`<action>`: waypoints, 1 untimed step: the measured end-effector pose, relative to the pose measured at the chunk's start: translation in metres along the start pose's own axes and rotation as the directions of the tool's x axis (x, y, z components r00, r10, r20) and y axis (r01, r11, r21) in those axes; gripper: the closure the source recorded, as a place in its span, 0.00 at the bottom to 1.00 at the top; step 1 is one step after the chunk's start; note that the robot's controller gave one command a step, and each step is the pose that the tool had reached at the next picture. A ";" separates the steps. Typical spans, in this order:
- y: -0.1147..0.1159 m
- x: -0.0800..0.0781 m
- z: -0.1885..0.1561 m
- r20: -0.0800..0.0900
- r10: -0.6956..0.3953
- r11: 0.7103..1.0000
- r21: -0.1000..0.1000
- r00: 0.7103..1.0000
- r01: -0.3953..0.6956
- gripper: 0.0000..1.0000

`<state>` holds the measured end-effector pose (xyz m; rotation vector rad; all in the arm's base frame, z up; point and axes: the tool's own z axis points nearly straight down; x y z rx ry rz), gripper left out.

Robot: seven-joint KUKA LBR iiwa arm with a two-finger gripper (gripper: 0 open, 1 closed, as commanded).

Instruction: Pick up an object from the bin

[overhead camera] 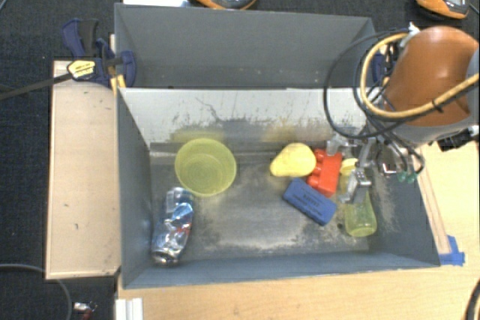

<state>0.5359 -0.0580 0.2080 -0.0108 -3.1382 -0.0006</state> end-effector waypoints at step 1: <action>0.000 -0.002 -0.003 0.007 -0.003 1.000 0.001 1.000 0.003 0.00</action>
Offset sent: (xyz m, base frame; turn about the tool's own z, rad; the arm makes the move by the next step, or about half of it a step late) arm -0.0184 0.0451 -0.0703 0.2048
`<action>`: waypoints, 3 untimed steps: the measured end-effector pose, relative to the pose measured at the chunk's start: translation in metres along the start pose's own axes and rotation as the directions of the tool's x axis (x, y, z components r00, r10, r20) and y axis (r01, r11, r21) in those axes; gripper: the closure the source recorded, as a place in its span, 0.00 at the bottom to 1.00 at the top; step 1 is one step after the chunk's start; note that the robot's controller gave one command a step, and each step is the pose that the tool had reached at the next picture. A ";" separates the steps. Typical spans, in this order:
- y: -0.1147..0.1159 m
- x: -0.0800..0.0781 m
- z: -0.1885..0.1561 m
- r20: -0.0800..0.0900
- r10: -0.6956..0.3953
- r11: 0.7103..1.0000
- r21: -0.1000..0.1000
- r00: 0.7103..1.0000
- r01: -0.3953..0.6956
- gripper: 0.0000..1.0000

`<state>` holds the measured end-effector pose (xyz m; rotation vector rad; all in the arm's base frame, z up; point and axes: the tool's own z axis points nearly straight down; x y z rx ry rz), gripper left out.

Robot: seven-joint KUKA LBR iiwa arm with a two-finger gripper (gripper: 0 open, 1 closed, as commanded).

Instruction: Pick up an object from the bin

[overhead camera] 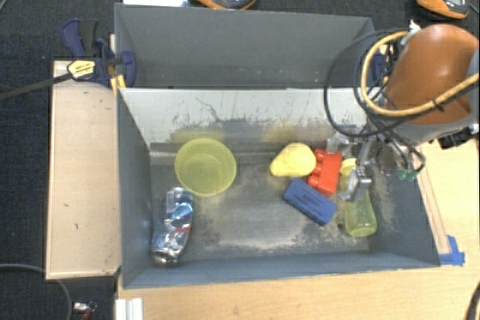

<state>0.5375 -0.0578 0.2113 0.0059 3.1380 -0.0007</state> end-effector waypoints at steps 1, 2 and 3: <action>0.047 0.021 0.074 -0.005 0.204 0.979 -0.001 0.979 -0.204 0.00; 0.047 0.030 0.051 0.006 0.086 0.996 0.000 0.996 -0.086 0.00; 0.020 0.011 0.084 0.004 0.300 0.954 0.000 0.954 -0.300 0.00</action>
Offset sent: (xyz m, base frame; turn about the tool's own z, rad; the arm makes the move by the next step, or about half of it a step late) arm -0.0306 0.0472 -0.0513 0.0863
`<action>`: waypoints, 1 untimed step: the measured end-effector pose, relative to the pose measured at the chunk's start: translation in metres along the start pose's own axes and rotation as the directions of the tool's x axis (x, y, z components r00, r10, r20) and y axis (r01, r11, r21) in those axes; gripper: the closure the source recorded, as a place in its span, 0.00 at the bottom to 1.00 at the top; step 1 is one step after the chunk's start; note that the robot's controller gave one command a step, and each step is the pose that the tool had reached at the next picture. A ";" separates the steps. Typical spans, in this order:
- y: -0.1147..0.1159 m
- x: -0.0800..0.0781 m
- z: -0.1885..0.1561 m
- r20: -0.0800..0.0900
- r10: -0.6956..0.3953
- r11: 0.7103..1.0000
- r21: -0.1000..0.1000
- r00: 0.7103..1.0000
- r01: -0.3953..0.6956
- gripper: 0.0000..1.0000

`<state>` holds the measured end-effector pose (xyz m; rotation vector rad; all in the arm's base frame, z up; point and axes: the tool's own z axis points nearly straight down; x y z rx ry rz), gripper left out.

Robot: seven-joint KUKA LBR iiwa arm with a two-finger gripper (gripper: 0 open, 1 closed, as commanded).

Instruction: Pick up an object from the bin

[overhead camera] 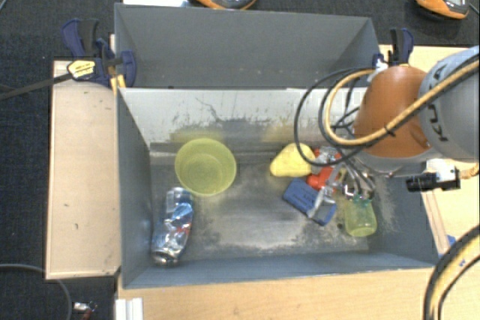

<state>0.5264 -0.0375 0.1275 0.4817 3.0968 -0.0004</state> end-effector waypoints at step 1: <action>0.002 0.002 0.056 0.008 -0.027 1.000 -0.002 1.000 0.027 0.00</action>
Offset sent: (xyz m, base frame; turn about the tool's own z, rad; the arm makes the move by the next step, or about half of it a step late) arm -0.0258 0.0210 -0.0575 0.1649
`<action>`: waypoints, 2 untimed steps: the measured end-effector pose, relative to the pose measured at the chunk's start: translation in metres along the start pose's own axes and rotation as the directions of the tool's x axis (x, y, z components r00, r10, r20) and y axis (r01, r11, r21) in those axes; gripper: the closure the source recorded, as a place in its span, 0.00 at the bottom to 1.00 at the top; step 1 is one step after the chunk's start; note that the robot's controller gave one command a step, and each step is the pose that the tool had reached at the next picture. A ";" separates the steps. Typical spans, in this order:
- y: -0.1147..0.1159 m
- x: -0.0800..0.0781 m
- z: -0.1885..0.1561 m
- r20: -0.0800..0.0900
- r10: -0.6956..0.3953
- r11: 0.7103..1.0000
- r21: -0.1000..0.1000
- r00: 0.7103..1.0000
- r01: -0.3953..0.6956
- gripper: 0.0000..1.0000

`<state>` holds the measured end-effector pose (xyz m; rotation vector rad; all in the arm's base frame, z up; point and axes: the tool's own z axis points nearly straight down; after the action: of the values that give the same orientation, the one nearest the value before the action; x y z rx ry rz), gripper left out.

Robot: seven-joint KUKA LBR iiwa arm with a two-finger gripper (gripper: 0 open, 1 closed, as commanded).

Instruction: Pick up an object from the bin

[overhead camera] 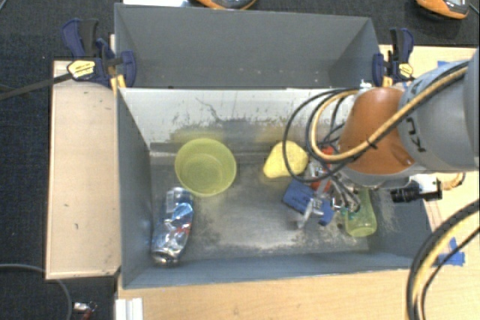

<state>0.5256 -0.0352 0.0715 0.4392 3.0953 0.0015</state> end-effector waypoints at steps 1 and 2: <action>0.012 0.027 -0.001 0.007 0.189 0.982 -0.003 0.982 -0.189 1.00; 0.012 0.027 -0.001 0.007 0.188 0.982 -0.003 0.982 -0.188 1.00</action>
Offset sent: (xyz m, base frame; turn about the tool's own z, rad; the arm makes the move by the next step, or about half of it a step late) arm 0.0000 0.0000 0.0000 0.0000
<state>0.5024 -0.0165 0.0721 0.7286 3.0329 0.0054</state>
